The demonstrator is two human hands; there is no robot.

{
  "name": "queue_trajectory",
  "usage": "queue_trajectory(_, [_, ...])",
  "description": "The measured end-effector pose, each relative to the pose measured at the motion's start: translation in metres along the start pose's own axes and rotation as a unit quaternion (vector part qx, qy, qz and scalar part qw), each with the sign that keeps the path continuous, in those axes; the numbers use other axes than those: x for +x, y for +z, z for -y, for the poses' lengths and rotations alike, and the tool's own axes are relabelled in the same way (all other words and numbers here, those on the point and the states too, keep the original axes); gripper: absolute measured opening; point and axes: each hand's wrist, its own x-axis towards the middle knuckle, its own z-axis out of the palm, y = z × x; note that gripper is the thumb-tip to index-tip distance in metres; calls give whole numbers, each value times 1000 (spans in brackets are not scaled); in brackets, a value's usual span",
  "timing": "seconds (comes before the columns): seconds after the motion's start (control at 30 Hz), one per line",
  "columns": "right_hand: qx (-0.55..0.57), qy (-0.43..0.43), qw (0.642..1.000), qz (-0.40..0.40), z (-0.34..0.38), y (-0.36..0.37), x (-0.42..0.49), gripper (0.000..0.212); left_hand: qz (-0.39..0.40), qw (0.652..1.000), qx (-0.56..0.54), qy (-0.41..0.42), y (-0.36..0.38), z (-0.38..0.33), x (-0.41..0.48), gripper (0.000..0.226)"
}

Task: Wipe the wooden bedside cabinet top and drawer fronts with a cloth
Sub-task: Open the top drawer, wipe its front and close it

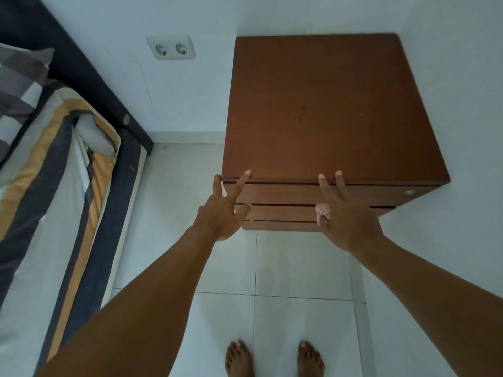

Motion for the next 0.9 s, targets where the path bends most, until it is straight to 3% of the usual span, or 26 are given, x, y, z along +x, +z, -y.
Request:
queue_trajectory(0.23, [-1, 1, 999, 34, -1, -9, 5, 90, -30, 994, -103, -29, 14, -17, -8, 70])
queue_trajectory(0.47, [-5, 11, 998, 58, 3, -13, 7, 87, 10, 998, -56, -17, -10, -6, -5, 57])
queue_trajectory(0.9, [-24, 21, 994, 106, 7, -26, 9, 85, -21, 997, 73, -16, -16, -9, -2, 62])
